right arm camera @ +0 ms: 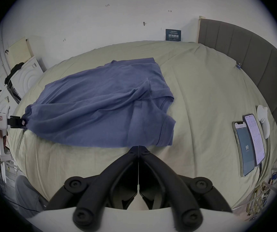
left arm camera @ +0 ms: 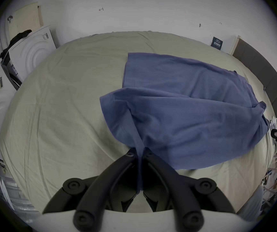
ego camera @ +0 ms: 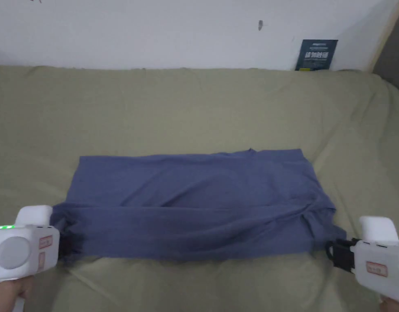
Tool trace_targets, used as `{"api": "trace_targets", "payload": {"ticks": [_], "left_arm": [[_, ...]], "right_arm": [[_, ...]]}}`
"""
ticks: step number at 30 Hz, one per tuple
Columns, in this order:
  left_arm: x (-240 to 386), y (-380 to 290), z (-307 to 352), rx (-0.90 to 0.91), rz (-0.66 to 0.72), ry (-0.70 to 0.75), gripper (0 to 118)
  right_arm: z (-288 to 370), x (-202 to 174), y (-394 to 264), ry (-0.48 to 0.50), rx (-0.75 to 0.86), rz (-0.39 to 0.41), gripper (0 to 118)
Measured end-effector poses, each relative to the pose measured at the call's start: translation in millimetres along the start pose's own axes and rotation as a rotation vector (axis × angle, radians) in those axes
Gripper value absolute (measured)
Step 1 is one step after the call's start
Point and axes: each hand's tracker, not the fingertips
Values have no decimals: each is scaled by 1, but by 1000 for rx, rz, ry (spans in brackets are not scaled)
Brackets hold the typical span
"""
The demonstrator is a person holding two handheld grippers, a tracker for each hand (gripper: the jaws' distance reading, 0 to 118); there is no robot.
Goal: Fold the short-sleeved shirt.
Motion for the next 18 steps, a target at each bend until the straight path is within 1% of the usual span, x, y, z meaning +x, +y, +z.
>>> {"api": "trace_targets", "payload": {"ticks": [1,2,3,5,7,9,10,11,12,13,14,15,16,17,18], "left_arm": [[0,0,1,0,5,-3,0],[0,-1,1,-4,12,-10,0],[1,-1,4,-6,14,-11,0],[2,-1,5,-10,8,-9,0],[3,0,3,-15,5,-10,0],[3,1,2,-20,5,-10,0],[3,1,2,-25,6,-12,0],[1,2,-2,-26,5,-12,0],[0,3,-3,-29,6,-14,0],[-1,5,-3,-34,7,-16,0],[-2,5,-3,-37,10,-22,0],[-2,6,-3,-38,13,-24,0],[-3,7,-3,-42,14,-28,0],[-3,8,-3,-45,16,-27,0],[-4,9,-2,-48,14,-26,0]], "right_arm": [[-4,3,4,-12,-21,-10,59],[-10,7,8,-15,-55,-27,99],[-15,10,11,-2,-58,-42,118],[-28,15,22,12,-54,-46,118],[-46,17,31,-1,-97,-37,118],[-50,11,32,-1,-129,-19,118],[-57,11,33,0,-157,-11,117],[-61,11,34,3,-152,-9,108],[-61,12,35,19,-157,3,82],[-60,11,37,30,-175,5,50],[-56,9,38,66,-173,-20,36],[-49,5,39,59,-165,-13,15],[-47,6,40,73,-150,9,14],[-43,4,39,74,-145,10,14],[-40,2,39,51,-141,46,14]]}}
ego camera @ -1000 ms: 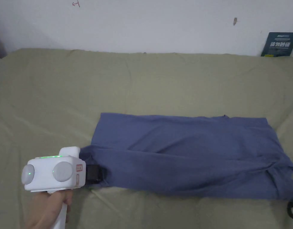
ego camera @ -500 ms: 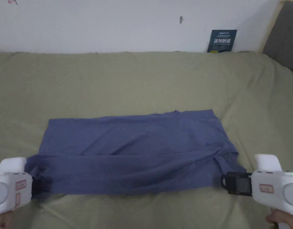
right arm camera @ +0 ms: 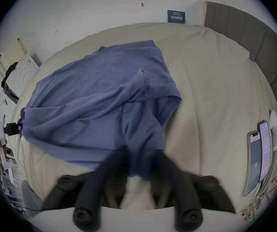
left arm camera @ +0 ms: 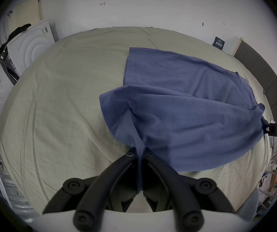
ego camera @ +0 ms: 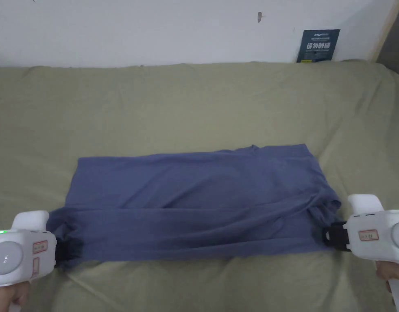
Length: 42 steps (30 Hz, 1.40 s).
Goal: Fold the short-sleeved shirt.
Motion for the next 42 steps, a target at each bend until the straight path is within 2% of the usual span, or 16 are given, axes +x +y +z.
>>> {"api": "trace_targets", "payload": {"ticks": [2,9,12,21,23,29,30,31,32,33,34,35,36,40,42], "left_arm": [[-1,0,2,-5,-2,6,0],[-2,-8,26,2,-6,13,0],[-6,-19,40,4,-8,20,0],[-25,-98,92,-17,2,7,0],[-29,-114,98,-23,11,3,0],[-39,-130,86,-36,40,-5,0],[-40,-130,84,-33,41,-6,0],[-42,-129,81,-30,49,-15,8],[-46,-129,78,-29,73,-36,34],[-47,-129,77,-28,115,-61,80],[-53,-130,74,-39,153,-37,118],[-58,-132,71,-54,182,-33,114],[-65,-131,76,26,181,-24,110],[-73,-114,81,-11,170,-35,109],[-69,-102,84,8,152,-35,102]], "right_arm": [[5,-3,-3,-3,3,16,14],[39,-2,-18,29,25,-20,14],[63,-17,-34,25,31,-12,14],[100,-19,-105,74,-17,-21,14],[95,-8,-120,84,-29,-30,14],[92,-6,-138,90,-48,-48,14],[90,-6,-139,89,-51,-49,17],[87,-4,-138,81,-50,-71,41],[86,-1,-139,72,-49,-106,73],[86,1,-139,18,-47,-128,104],[86,4,-142,-9,-36,-128,118],[89,7,-143,10,-22,-126,118],[95,9,-144,15,32,-149,118],[104,15,-130,36,10,-171,118],[106,12,-117,33,57,-163,117]]}}
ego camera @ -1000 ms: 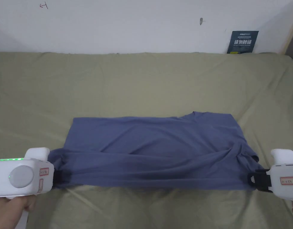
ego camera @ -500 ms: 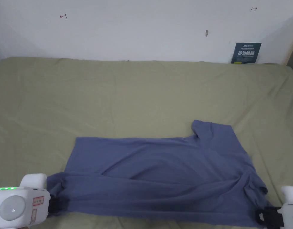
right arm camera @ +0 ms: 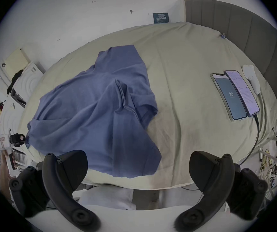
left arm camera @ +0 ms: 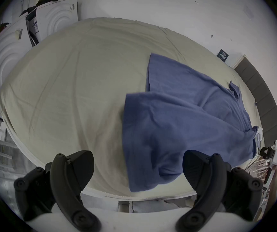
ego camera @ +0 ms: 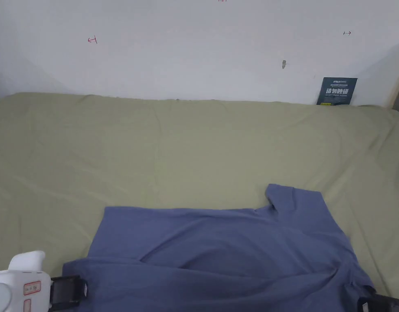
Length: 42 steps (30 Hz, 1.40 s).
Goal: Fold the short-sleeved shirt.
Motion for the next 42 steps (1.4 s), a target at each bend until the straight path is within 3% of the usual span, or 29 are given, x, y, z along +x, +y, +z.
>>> {"api": "trace_targets", "payload": {"ticks": [1,2,3,4,5,6,8,11,12,13,14,15,24,26,28,30,31,32,33,36,37,38,39,42], "left_arm": [[2,9,-2,22,-3,-1,89],[3,19,-6,38,0,-6,70],[12,30,-6,49,-9,-12,45],[17,43,-12,64,-23,-14,8],[23,55,-19,79,-41,6,1],[28,68,-27,69,-62,5,1],[36,93,-45,65,-83,4,1],[48,125,-71,70,-99,27,4],[50,136,-80,68,-85,21,21],[51,145,-91,56,-62,26,76],[52,152,-104,20,-45,30,113],[51,158,-117,-16,-31,31,118],[73,173,-172,-54,-120,133,110],[74,170,-165,-30,-153,106,87],[77,167,-151,-17,-166,101,83],[81,169,-145,-13,-222,101,46],[82,169,-142,-9,-236,91,9],[81,169,-150,-12,-224,47,0],[80,168,-149,-22,-197,67,0],[77,176,-145,-22,-208,68,0],[78,175,-147,-22,-208,71,0],[78,174,-148,-20,-212,77,0],[82,176,-149,-21,-210,78,0],[84,176,-152,-19,-213,82,0]], "right_arm": [[-1,-3,9,2,31,13,108],[-2,-6,17,-2,49,13,90],[-6,-9,28,-3,55,12,61],[-11,-14,38,-7,58,15,27],[-16,-16,47,-12,67,27,15],[-21,-18,56,-11,69,43,14],[-33,-23,73,-28,63,76,0],[-49,-25,93,-58,70,106,0],[-51,-32,96,-55,69,106,0],[-56,-32,101,-56,65,107,0],[-61,-32,105,-61,63,109,0],[-66,-31,108,-65,61,113,0],[-93,-23,124,-84,25,111,0],[-95,-19,127,-86,24,104,0],[-97,-16,131,-96,20,100,0],[-98,-14,135,-97,19,91,0],[-98,-13,138,-96,19,85,0],[-99,-12,140,-97,19,81,0],[-99,-12,143,-103,21,79,0],[-102,-7,152,-104,20,66,6],[-104,-6,156,-121,22,58,42],[-108,-5,161,-125,19,56,86],[-114,-3,166,-115,-8,58,117],[-137,4,180,-84,-90,67,118]]}}
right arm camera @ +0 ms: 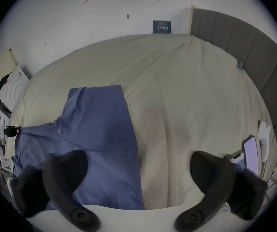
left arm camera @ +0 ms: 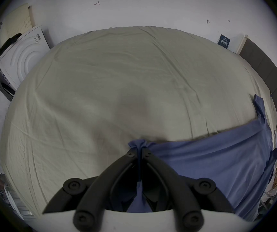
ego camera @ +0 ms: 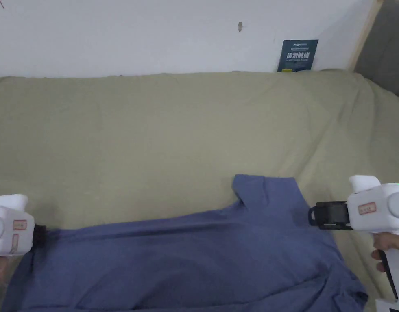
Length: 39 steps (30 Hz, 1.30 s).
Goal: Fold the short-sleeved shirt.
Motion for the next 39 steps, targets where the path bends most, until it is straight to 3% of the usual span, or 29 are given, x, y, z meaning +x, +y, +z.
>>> {"api": "trace_targets", "payload": {"ticks": [4,7,9,10,11,12,13,14,17,21,29,39], "left_arm": [[-12,-3,-3,1,31,-12,0],[14,-10,12,2,36,-14,0],[12,-8,11,0,37,-15,0],[13,-8,12,-1,36,-14,0],[15,-9,13,-3,37,-14,0],[17,-9,15,-7,36,-18,0],[11,-5,13,-9,34,-19,0],[10,-4,14,-11,35,-21,0],[7,-5,21,-9,37,-25,0],[3,-12,40,27,46,-31,0],[-13,-22,85,97,58,-95,0],[-38,-81,161,190,61,-137,0]], "right_arm": [[-33,-5,20,-19,-49,65,118],[-55,-9,28,-21,-103,80,117],[-68,-9,28,-38,-136,108,100],[-68,-13,24,-74,-139,140,99],[-64,-13,22,-79,-117,146,88],[-57,-11,25,-59,-108,115,66],[-51,-10,27,-60,-96,108,22],[-40,-13,25,-51,-78,115,1],[-24,-15,26,6,-47,106,1],[5,-27,18,6,7,138,1],[72,-32,-3,75,96,109,1],[144,-25,-81,139,184,96,1]]}}
